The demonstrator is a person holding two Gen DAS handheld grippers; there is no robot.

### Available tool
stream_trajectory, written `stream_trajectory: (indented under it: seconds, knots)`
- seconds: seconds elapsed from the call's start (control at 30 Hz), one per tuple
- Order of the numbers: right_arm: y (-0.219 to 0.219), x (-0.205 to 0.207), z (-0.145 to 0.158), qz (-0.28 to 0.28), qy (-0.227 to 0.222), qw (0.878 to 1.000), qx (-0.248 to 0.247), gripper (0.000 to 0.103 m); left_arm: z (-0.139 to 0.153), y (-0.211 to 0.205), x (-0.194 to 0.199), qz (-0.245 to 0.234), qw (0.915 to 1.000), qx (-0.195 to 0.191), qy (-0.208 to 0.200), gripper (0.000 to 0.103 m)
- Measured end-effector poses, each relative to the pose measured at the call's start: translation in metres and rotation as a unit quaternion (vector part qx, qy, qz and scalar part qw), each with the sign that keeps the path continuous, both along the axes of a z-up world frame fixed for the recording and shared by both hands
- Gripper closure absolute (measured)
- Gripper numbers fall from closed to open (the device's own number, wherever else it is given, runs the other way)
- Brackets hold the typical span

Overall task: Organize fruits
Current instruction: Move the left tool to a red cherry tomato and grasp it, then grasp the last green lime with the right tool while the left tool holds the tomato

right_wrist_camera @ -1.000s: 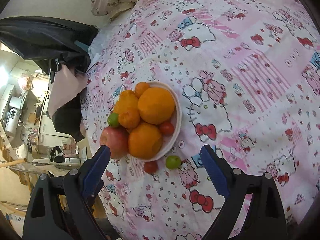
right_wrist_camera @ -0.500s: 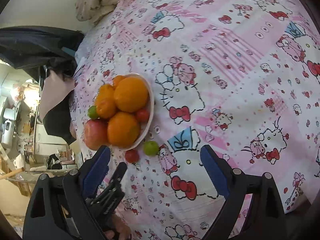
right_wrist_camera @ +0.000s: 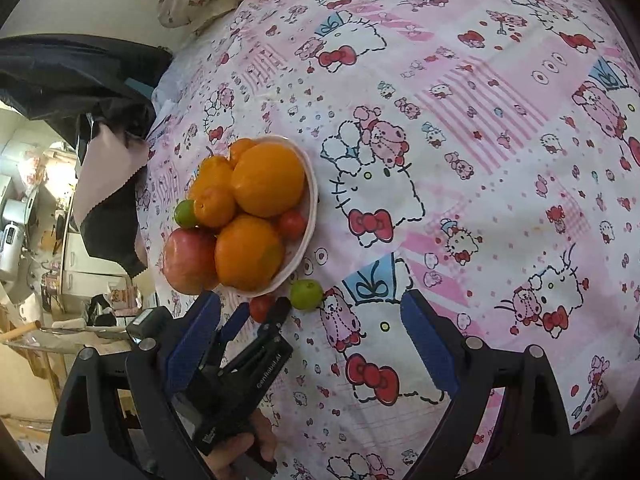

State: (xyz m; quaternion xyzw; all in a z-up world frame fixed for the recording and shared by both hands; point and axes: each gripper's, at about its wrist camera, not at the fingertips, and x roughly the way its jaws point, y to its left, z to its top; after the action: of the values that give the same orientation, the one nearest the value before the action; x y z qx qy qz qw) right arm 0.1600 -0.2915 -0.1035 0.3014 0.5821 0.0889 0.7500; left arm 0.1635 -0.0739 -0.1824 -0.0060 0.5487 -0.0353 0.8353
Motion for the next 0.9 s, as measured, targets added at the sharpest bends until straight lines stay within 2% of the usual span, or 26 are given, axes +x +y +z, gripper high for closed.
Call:
stream_trajectory:
  seconds: [0.03,0.1,0.3,0.47,0.7,0.83,0.9]
  knots:
    - [0.001,0.001,-0.001,0.001,0.001,1.0,-0.001,0.009,0.001,0.001,0.001,-0.001,1.0,0.001,0.0,0.068]
    - [0.003,0.002,-0.003,0.001,0.004,1.0,0.002,0.009,0.002,0.002,0.001,-0.01,1.0,-0.002,0.0,0.075]
    - [0.007,0.007,-0.004,0.0,0.009,1.0,0.014,0.009,0.01,0.007,-0.004,-0.018,0.9993,-0.011,0.03,0.075]
    - [0.013,0.006,0.004,0.007,-0.002,1.0,0.023,0.009,0.043,0.013,-0.029,-0.045,0.9986,-0.002,0.028,0.075]
    - [0.019,0.006,0.003,0.014,0.0,1.0,0.026,0.009,0.117,0.04,-0.061,-0.046,0.9981,-0.034,-0.023,0.075]
    - [0.025,0.005,-0.006,0.024,0.016,0.999,0.034,0.009,0.142,0.056,-0.069,-0.035,0.9968,-0.044,-0.058,0.075]
    - [0.03,0.006,-0.013,0.034,0.026,0.999,0.019,0.009,0.144,0.061,-0.072,-0.03,0.9957,-0.047,-0.074,0.075]
